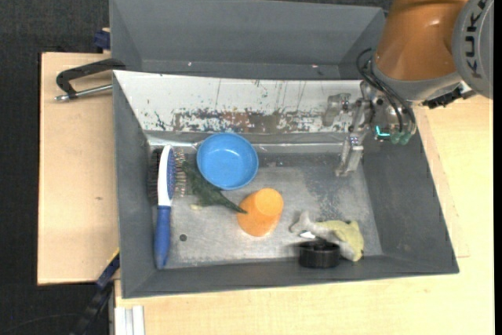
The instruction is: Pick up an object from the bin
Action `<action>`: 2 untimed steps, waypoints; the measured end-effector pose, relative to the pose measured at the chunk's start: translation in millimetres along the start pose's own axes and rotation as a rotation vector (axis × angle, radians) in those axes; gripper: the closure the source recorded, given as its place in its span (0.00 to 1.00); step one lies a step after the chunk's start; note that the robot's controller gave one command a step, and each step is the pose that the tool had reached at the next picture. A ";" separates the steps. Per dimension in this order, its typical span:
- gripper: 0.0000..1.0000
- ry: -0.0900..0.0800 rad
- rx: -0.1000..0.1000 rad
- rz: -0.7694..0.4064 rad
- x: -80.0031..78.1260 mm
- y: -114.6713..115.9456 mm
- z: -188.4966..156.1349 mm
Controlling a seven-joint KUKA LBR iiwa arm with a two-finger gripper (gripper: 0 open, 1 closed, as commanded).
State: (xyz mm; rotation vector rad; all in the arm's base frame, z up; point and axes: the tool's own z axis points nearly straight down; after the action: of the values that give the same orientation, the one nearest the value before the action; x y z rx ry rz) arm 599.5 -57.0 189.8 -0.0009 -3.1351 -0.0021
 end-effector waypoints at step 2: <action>1.00 -0.002 -0.002 0.254 10.6 26.1 60.0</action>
Offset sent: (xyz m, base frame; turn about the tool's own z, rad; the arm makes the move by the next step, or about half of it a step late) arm 0.0000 0.0000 0.0000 0.0000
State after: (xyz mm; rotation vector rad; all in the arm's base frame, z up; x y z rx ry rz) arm 588.5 -30.8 129.9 -0.3984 -3.1118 -0.0045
